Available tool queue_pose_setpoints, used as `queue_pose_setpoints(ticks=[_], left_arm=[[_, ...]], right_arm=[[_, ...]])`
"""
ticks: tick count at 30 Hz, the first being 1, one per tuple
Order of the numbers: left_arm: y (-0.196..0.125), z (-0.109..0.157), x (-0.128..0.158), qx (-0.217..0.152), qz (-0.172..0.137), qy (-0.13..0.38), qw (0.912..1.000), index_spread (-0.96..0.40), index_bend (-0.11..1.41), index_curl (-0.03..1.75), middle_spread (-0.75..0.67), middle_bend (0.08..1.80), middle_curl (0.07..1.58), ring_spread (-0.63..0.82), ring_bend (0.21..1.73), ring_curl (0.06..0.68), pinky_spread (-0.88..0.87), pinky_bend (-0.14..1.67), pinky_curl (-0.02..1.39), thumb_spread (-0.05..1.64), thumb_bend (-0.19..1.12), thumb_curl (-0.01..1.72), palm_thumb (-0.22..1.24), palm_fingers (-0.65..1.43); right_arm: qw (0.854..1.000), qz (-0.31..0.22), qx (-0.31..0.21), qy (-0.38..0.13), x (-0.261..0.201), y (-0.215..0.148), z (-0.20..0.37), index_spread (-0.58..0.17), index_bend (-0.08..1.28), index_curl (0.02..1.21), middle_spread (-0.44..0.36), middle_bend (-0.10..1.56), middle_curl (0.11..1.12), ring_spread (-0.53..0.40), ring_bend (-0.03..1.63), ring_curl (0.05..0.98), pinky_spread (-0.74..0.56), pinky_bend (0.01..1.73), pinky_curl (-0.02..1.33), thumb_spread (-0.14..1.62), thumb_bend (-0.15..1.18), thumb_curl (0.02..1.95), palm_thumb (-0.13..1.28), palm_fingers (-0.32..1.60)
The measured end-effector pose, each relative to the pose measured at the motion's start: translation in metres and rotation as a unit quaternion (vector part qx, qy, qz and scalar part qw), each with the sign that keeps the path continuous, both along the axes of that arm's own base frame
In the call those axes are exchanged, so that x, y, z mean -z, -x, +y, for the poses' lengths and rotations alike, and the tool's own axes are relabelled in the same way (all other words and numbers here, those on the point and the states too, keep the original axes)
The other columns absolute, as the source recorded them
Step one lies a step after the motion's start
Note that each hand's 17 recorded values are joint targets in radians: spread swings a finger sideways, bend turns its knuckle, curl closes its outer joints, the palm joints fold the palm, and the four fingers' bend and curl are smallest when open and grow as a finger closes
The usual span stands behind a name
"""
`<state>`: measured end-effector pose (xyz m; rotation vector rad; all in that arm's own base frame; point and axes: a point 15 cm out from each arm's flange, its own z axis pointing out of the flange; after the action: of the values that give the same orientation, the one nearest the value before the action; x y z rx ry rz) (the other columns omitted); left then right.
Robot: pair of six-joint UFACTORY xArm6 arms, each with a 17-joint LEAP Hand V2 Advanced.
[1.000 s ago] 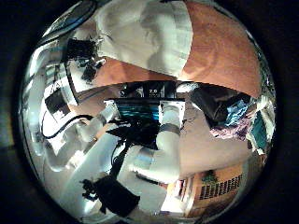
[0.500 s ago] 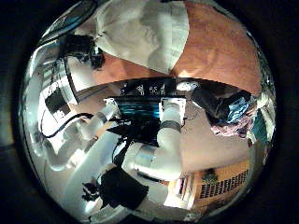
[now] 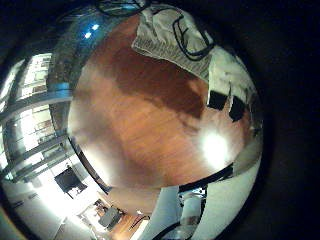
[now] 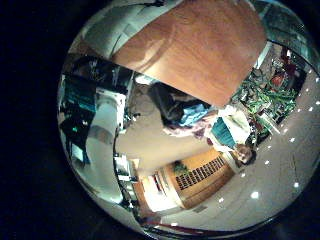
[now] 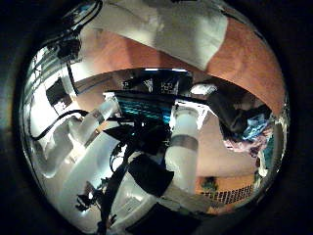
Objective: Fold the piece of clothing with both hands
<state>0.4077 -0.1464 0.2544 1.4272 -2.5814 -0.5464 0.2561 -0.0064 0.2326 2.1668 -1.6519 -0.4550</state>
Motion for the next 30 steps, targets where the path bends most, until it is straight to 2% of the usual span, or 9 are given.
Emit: queue_pose_setpoints(ticks=[8, 14, 18, 21, 25, 27, 28, 29, 30], left_arm=[[0.007, 0.003, -0.013, -0.008, 0.035, -0.015, 0.9993, -0.68, 0.37, 1.00, -0.58, 0.95, 0.91, -0.47, 1.30, 0.525, -0.64, 1.08, 0.66, 1.08, -0.01, 0.57, 0.81, 0.99], [0.001, -0.001, -0.018, -0.013, 0.041, -0.010, 0.9990, -0.70, 0.32, 1.08, -0.59, 0.95, 0.93, -0.47, 1.30, 0.525, -0.64, 1.08, 0.68, 1.08, -0.01, 0.58, 0.81, 0.99], [0.000, -0.001, -0.023, -0.015, 0.047, -0.012, 0.9987, -0.71, 0.29, 1.12, -0.59, 0.93, 0.93, -0.47, 1.30, 0.523, -0.64, 1.08, 0.68, 1.09, -0.01, 0.59, 0.81, 1.00], [0.001, 0.000, -0.024, -0.017, 0.051, -0.014, 0.9985, -0.72, 0.27, 1.15, -0.60, 0.93, 0.94, -0.47, 1.29, 0.521, -0.64, 1.07, 0.69, 1.09, -0.01, 0.59, 0.81, 1.01], [0.002, 0.005, -0.030, -0.021, 0.050, -0.013, 0.9984, -0.73, 0.25, 1.19, -0.60, 0.92, 0.94, -0.47, 1.29, 0.520, -0.64, 1.05, 0.69, 1.09, -0.02, 0.59, 0.80, 1.01], [0.001, 0.011, -0.035, -0.025, 0.047, -0.010, 0.9985, -0.73, 0.24, 1.20, -0.60, 0.91, 0.95, -0.47, 1.29, 0.519, -0.64, 1.05, 0.69, 1.09, -0.02, 0.59, 0.80, 1.01], [0.001, 0.013, -0.037, -0.025, 0.047, -0.008, 0.9986, -0.73, 0.24, 1.21, -0.61, 0.91, 0.95, -0.47, 1.29, 0.519, -0.64, 1.04, 0.69, 1.09, -0.02, 0.59, 0.80, 1.01], [0.001, 0.014, -0.037, -0.025, 0.047, -0.007, 0.9986, -0.73, 0.23, 1.22, -0.61, 0.91, 0.95, -0.47, 1.28, 0.519, -0.65, 1.04, 0.69, 1.09, -0.02, 0.59, 0.79, 1.02], [0.000, 0.015, -0.038, -0.026, 0.047, -0.006, 0.9986, -0.73, 0.23, 1.22, -0.61, 0.90, 0.95, -0.47, 1.28, 0.519, -0.65, 1.04, 0.70, 1.09, -0.02, 0.59, 0.79, 1.02]], right_arm=[[0.999, -0.020, 0.022, 0.015, 0.036, 0.002, 0.012, -0.200, 0.15, 0.29, 0.006, 0.26, 0.38, 0.028, 0.61, 0.273, 0.26, 0.50, 0.26, 1.03, -0.03, 0.27, 0.24, 0.19], [0.999, -0.014, 0.022, 0.044, 0.051, 0.015, 0.032, -0.158, 0.15, 0.28, 0.045, 0.25, 0.38, 0.052, 0.63, 0.276, 0.29, 0.53, 0.27, 1.00, -0.03, 0.27, 0.21, 0.18], [0.998, -0.029, 0.014, 0.052, 0.064, 0.016, 0.046, -0.135, 0.15, 0.27, 0.061, 0.27, 0.39, 0.047, 0.67, 0.282, 0.29, 0.53, 0.27, 0.99, -0.03, 0.28, 0.21, 0.21], [0.998, -0.034, 0.018, 0.054, 0.068, 0.015, 0.048, -0.130, 0.14, 0.27, 0.040, 0.32, 0.40, 0.012, 0.72, 0.296, 0.27, 0.54, 0.26, 1.03, 0.01, 0.30, 0.32, 0.28], [0.996, -0.051, 0.031, 0.065, 0.068, 0.009, 0.049, -0.190, 0.17, 0.27, -0.055, 0.44, 0.45, -0.127, 0.87, 0.327, 0.15, 0.56, 0.24, 1.06, 0.06, 0.34, 0.51, 0.53], [0.994, -0.067, 0.040, 0.071, 0.067, 0.002, 0.048, -0.251, 0.16, 0.26, -0.114, 0.50, 0.48, -0.206, 1.00, 0.365, -0.08, 0.78, 0.28, 1.06, 0.08, 0.36, 0.60, 0.89], [0.993, -0.080, 0.043, 0.072, 0.066, -0.003, 0.048, -0.281, 0.18, 0.27, -0.141, 0.53, 0.50, -0.229, 1.03, 0.380, -0.16, 0.83, 0.30, 1.06, 0.08, 0.37, 0.63, 0.97], [0.992, -0.097, 0.046, 0.073, 0.064, -0.010, 0.048, -0.310, 0.22, 0.29, -0.161, 0.59, 0.53, -0.242, 1.05, 0.392, -0.21, 0.90, 0.32, 1.06, 0.08, 0.38, 0.67, 1.13], [0.990, -0.113, 0.046, 0.073, 0.062, -0.017, 0.047, -0.333, 0.27, 0.32, -0.180, 0.64, 0.56, -0.252, 1.08, 0.421, -0.25, 0.92, 0.35, 1.06, 0.08, 0.39, 0.69, 1.17]])
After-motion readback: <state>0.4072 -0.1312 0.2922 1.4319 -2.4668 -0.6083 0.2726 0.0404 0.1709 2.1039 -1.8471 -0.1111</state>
